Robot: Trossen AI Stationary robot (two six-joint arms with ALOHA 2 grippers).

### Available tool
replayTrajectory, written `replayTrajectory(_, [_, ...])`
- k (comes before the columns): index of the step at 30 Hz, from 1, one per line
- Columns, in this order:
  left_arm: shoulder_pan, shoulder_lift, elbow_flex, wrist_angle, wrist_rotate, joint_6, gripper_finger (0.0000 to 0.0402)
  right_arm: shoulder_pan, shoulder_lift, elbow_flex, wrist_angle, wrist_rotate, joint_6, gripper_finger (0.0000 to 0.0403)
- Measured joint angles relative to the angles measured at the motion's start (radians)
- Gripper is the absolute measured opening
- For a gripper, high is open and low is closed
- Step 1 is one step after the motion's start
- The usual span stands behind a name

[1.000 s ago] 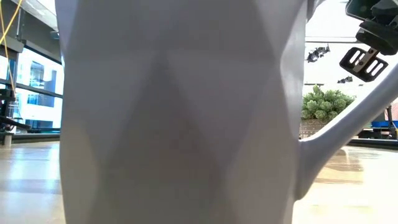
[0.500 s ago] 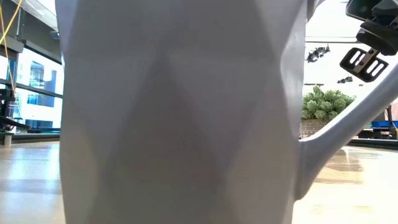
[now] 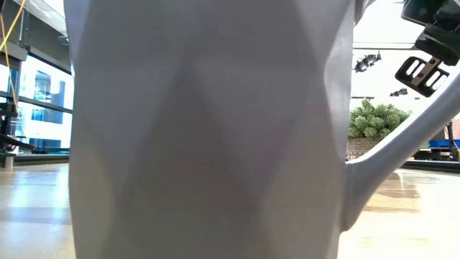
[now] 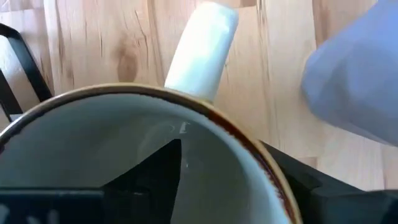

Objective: Place coffee mugs
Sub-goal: Put the yellow mug on the shelf

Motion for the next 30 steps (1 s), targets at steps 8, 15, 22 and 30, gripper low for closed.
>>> replayTrajectory(8, [0.0, 0.0, 0.0, 0.001, 0.045, 0.0, 0.0089, 0.0, 0.0, 0.0, -0.024, 0.0, 0.0, 0.0062])
replayTrajectory(15, [-0.001, -0.004, 0.001, -0.002, 0.05, -0.017, 0.0014, 0.0, 0.0, 0.0, -0.026, 0.0, 0.0, 0.0062])
replayTrajectory(22, [0.0, -0.013, 0.048, -0.056, 0.056, -0.015, 0.0007, 0.0, 0.0, 0.0, -0.027, 0.0, -0.001, 0.0062])
replayTrajectory(30, [0.001, -0.02, 0.198, -0.075, 0.063, 0.045, 0.0007, 0.0, 0.0, 0.0, -0.03, 0.0, 0.0, 0.0062])
